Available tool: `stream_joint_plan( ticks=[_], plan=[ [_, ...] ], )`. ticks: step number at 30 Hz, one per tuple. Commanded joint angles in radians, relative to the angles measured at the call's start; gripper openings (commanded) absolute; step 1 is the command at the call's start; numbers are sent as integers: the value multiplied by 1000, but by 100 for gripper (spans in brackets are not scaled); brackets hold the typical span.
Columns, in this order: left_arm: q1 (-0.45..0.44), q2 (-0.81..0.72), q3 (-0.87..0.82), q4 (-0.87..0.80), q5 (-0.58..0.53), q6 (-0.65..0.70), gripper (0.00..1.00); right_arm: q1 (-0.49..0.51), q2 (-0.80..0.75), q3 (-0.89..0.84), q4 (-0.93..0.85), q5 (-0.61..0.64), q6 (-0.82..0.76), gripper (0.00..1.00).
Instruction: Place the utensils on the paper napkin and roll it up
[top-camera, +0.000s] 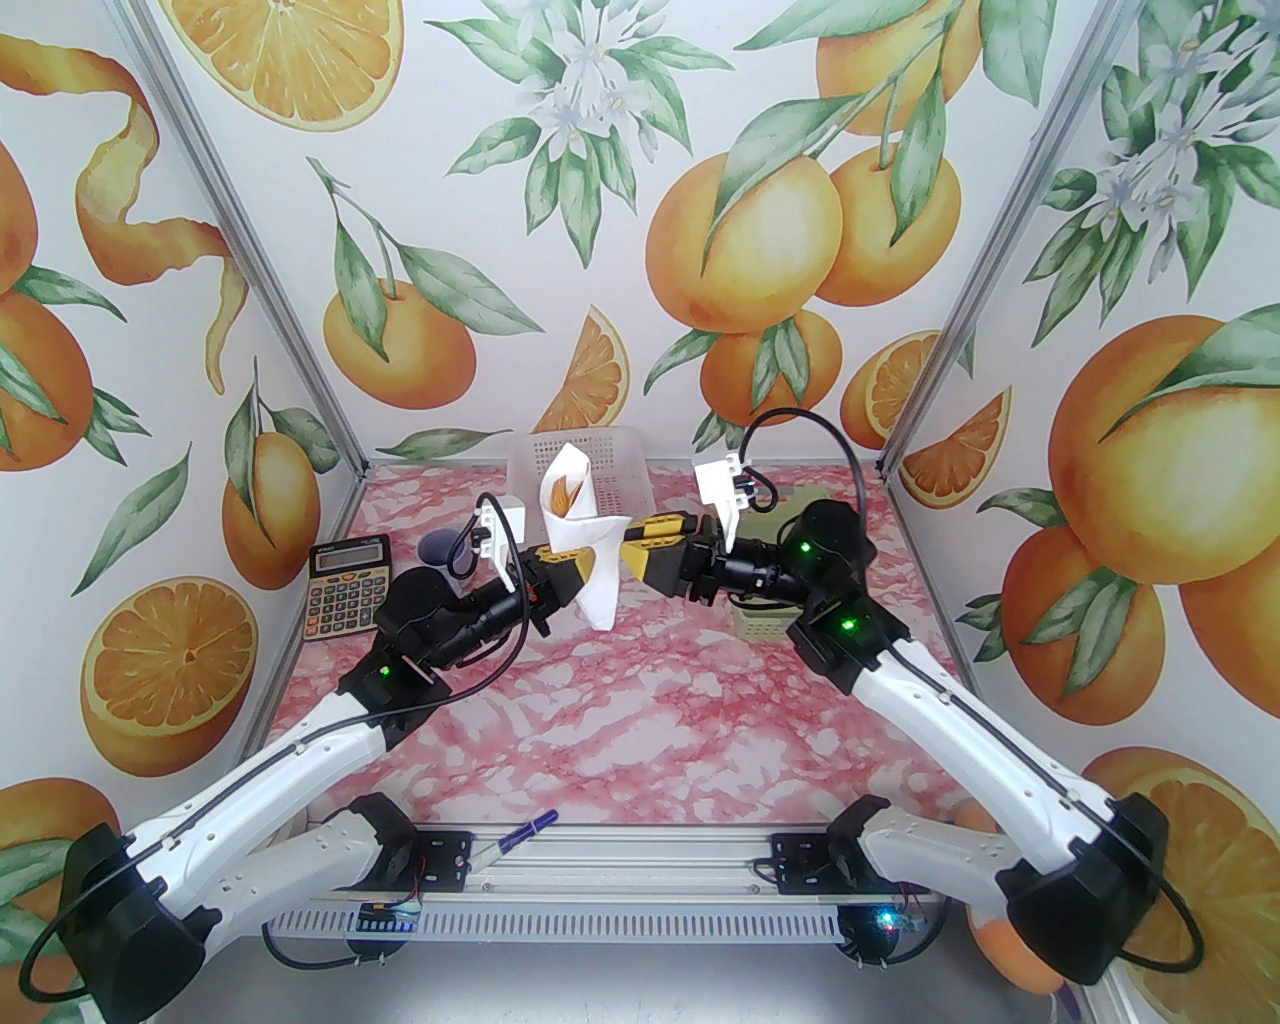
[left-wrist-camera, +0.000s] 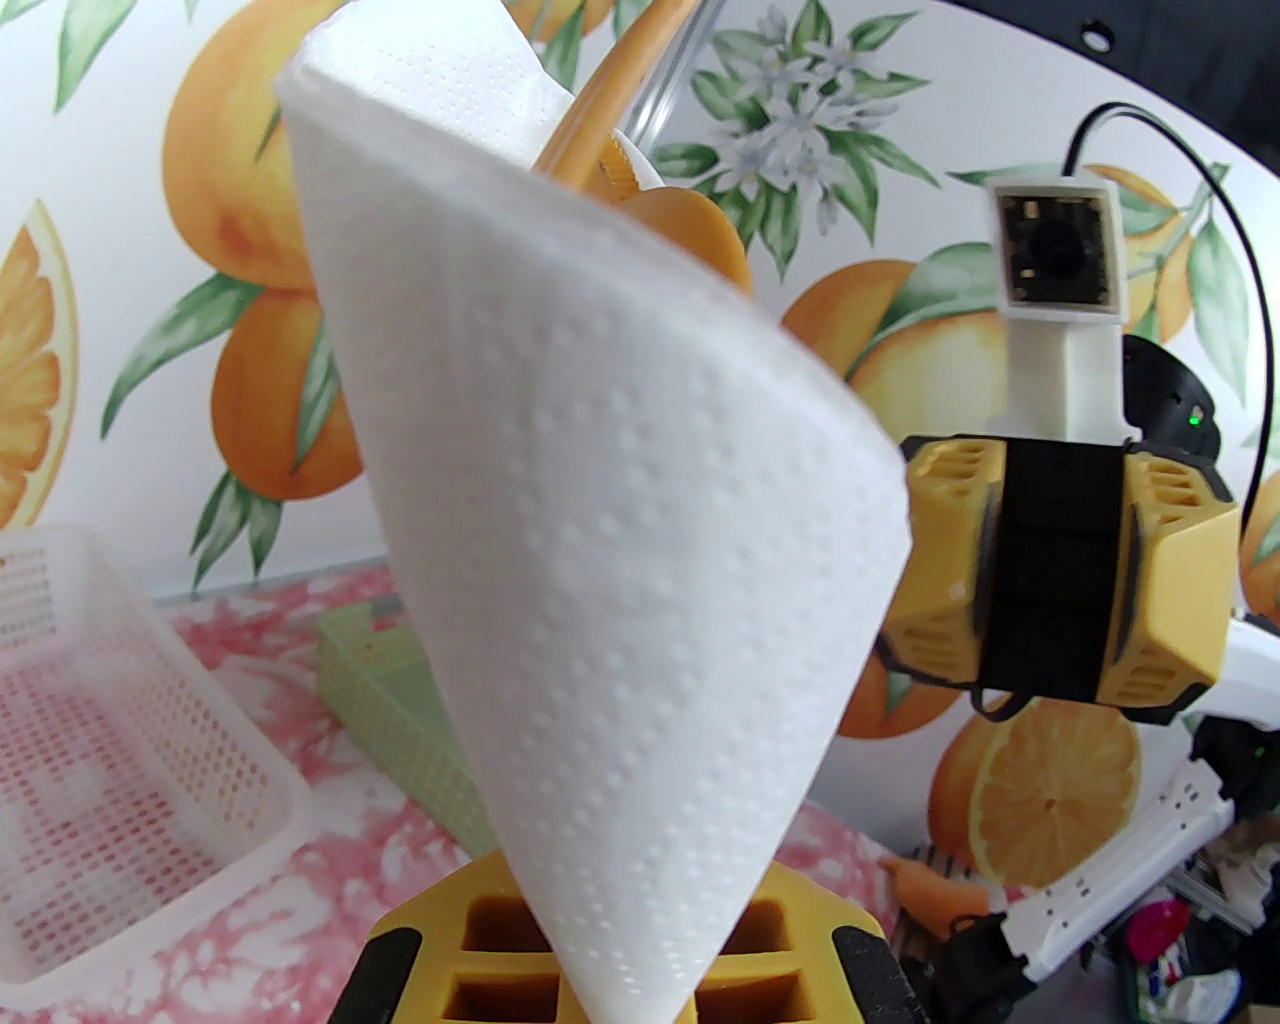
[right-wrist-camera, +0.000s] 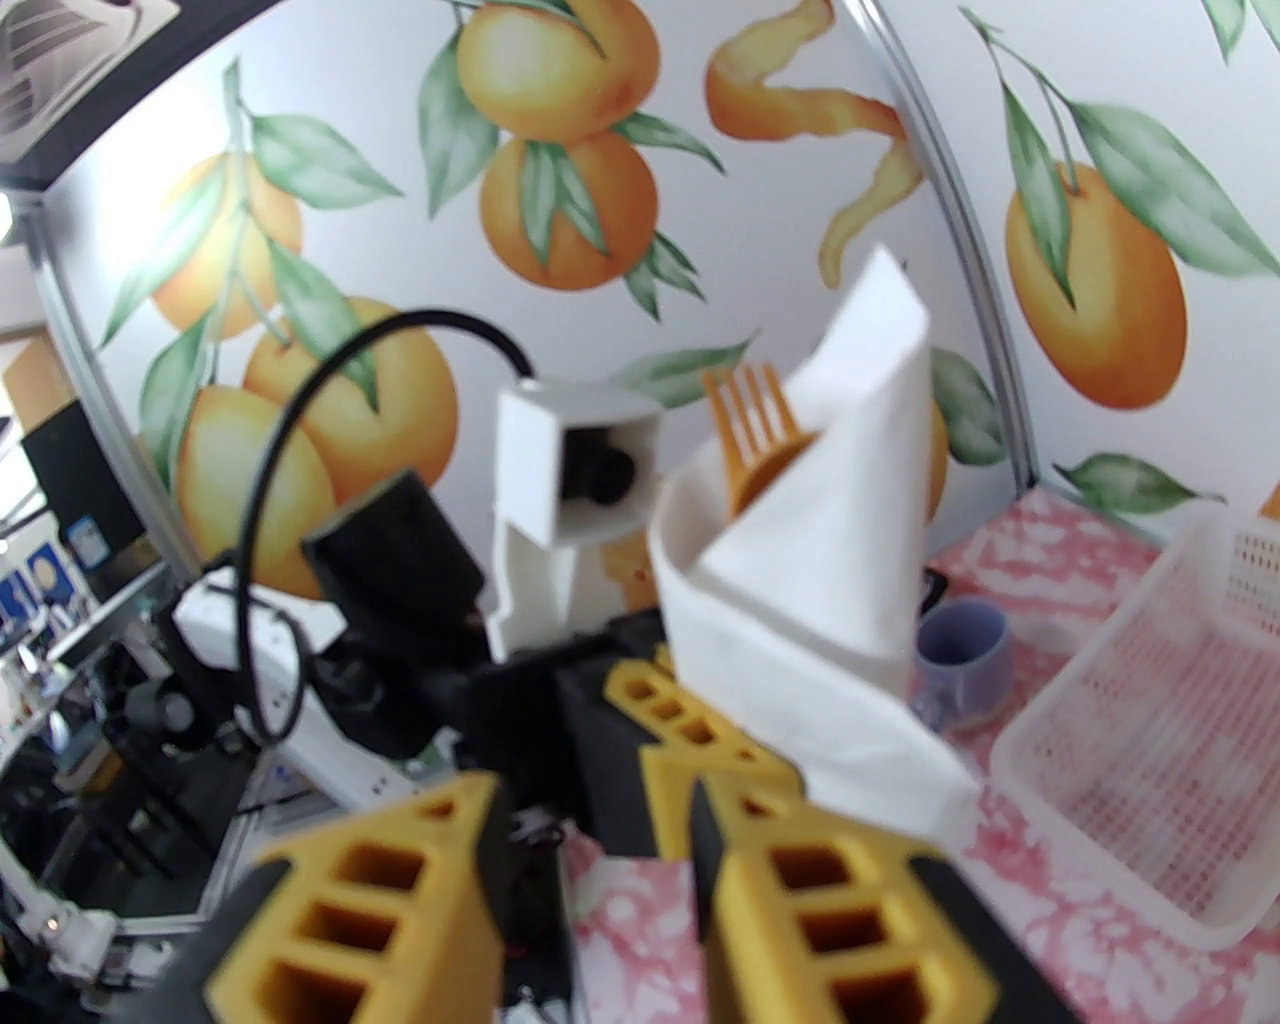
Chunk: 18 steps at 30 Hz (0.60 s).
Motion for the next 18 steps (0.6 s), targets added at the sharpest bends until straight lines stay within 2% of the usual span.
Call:
stream_joint_plan(
  ticks=[1,6,11,18],
  plan=[
    [-4,0,-1,47,23,-25,0,-10,16,-3,-50,67,-45,49],
    [-5,1,-13,79,18,-47,0,-19,26,-39,-51,61,-66,52],
    [-5,11,-11,109,23,-71,0,-17,16,-117,6,11,-95,64],
    [-6,16,-8,112,19,-78,0,16,45,-136,53,-28,-98,61]
  ],
)
